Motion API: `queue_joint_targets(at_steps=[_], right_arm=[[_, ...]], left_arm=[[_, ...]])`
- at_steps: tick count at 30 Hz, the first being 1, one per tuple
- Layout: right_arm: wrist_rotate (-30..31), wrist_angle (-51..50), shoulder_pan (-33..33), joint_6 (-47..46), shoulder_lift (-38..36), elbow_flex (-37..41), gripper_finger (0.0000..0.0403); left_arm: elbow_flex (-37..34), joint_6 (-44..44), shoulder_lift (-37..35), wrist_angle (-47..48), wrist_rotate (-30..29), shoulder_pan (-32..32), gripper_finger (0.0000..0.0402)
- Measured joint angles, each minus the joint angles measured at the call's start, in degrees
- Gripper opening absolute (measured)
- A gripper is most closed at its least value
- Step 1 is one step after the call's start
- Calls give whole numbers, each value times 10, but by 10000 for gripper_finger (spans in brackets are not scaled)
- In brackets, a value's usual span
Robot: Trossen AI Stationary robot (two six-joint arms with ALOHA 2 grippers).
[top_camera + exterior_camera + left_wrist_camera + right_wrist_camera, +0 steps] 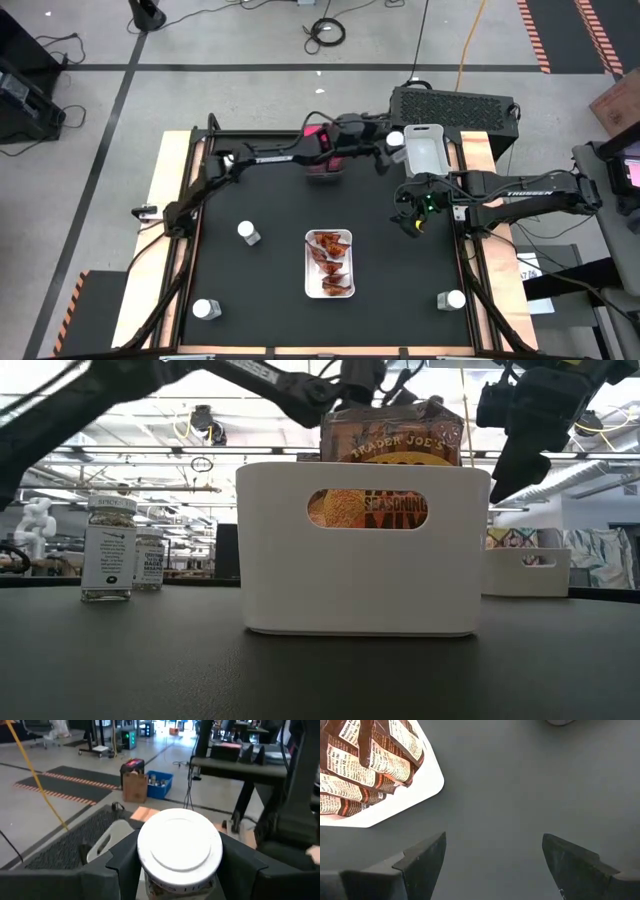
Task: Sort spices by type
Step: Put the white seasoning bottle into the gray bin
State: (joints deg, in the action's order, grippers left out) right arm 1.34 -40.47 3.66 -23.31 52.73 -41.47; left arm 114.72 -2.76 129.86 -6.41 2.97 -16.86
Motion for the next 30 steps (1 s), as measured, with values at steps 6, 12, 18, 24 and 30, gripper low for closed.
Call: queue_joint_targets(at_steps=[6,12,18,24,30], right_arm=[[0,0,0,0,0,0,325],[0,0,0,0,0,0,325],[0,4,0,-23,0,0,325],[-3,7,0,-110,0,0,325],[-33,-1,0,-105,-1,0,325]], left_arm=[[119,-14,76,42,2,0,206],[201,-15,142,36,48,-3,206],[201,-14,167,-12,85,-5,206],[202,-8,169,-24,109,-9,206],[201,16,172,-28,107,-17,206]])
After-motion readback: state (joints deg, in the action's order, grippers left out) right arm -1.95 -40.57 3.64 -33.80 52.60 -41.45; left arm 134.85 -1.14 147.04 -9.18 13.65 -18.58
